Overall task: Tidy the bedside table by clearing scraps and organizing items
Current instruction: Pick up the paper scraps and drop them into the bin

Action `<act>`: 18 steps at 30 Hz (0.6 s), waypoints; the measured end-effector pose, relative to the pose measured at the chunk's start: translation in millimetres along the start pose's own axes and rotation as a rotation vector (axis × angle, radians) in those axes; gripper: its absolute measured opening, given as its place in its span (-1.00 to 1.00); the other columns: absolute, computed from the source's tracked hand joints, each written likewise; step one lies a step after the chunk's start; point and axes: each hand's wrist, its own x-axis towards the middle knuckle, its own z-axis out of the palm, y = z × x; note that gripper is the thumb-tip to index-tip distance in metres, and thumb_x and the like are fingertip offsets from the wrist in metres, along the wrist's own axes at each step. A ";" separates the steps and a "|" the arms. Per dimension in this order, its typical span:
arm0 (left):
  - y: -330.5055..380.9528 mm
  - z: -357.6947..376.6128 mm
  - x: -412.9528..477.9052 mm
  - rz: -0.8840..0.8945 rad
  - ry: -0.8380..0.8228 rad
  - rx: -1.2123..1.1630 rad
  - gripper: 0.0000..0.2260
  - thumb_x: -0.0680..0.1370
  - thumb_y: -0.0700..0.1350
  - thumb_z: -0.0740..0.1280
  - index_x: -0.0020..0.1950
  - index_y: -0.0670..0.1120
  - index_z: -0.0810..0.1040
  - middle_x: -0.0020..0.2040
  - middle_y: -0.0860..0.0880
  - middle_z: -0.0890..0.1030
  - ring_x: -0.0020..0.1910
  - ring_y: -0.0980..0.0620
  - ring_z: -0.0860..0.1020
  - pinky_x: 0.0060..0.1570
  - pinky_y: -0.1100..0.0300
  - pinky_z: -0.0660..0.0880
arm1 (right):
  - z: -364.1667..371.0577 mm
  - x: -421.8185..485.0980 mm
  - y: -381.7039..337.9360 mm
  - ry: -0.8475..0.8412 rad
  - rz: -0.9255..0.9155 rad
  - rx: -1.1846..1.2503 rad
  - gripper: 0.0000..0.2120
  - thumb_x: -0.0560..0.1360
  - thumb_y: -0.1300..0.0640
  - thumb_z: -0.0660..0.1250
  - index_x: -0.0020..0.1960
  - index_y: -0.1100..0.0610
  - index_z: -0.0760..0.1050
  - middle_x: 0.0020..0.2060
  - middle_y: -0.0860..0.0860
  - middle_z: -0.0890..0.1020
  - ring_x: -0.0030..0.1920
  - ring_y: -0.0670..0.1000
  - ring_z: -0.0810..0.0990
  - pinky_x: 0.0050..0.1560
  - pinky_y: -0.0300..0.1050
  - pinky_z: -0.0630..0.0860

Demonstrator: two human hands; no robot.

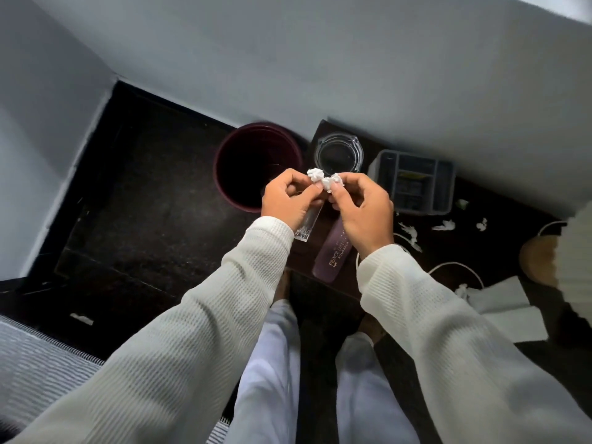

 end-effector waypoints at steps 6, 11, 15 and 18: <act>-10.1 14.7 -4.9 -0.024 -0.038 0.014 -0.77 0.45 -0.27 0.47 -0.32 -0.01 0.55 -0.21 -0.16 0.67 -0.19 -0.10 0.69 -0.10 0.07 0.62 | -14.3 -10.9 9.0 0.041 0.045 0.002 -0.89 0.52 0.06 0.41 0.02 0.05 0.64 -0.13 -0.08 0.71 -0.08 -0.11 0.68 0.08 0.04 0.63; -16.0 21.3 -6.9 -0.049 -0.042 -0.077 -0.82 0.47 -0.29 0.45 -0.27 -0.08 0.55 -0.21 -0.14 0.67 -0.20 -0.06 0.69 -0.18 0.18 0.63 | -20.8 -5.6 11.8 0.025 0.064 -0.004 -0.92 0.52 0.09 0.42 0.01 0.03 0.63 -0.13 -0.08 0.72 -0.06 -0.12 0.68 0.10 0.03 0.63; -5.3 4.1 7.2 -0.041 0.020 -0.141 -0.85 0.48 -0.29 0.45 -0.25 -0.11 0.56 -0.24 -0.11 0.67 -0.22 -0.03 0.69 -0.19 0.23 0.63 | -0.2 14.4 -2.5 -0.042 0.030 -0.044 -0.89 0.53 0.10 0.40 0.03 0.07 0.64 -0.11 -0.03 0.72 -0.06 -0.02 0.70 0.11 0.12 0.61; 3.5 -19.6 27.4 -0.056 0.075 -0.179 -0.91 0.49 -0.28 0.44 -0.17 -0.16 0.55 -0.26 -0.05 0.68 -0.26 0.05 0.69 -0.15 0.22 0.64 | 32.0 32.9 -15.6 -0.071 -0.006 -0.092 -0.89 0.53 0.08 0.40 0.02 0.06 0.65 -0.15 -0.07 0.72 -0.09 -0.07 0.69 0.08 0.04 0.63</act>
